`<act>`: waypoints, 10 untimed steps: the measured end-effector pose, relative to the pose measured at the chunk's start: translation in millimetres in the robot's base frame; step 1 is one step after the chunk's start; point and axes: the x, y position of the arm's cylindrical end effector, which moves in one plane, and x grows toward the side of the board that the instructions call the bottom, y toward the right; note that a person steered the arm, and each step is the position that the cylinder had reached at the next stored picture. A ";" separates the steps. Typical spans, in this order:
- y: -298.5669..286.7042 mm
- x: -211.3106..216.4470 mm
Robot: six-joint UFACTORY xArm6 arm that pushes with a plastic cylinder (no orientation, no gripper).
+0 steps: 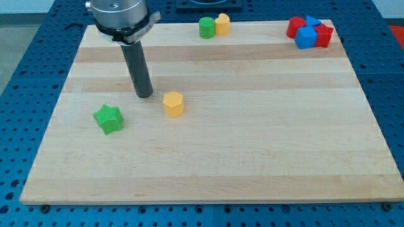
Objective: Move the yellow hexagon to the bottom right of the green circle
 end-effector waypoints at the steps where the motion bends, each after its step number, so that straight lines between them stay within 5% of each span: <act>1: -34.0 36.8; 3: 9.8 64.7; 6: 102.3 -10.5; 8: 104.7 43.0; 10: 146.9 -44.1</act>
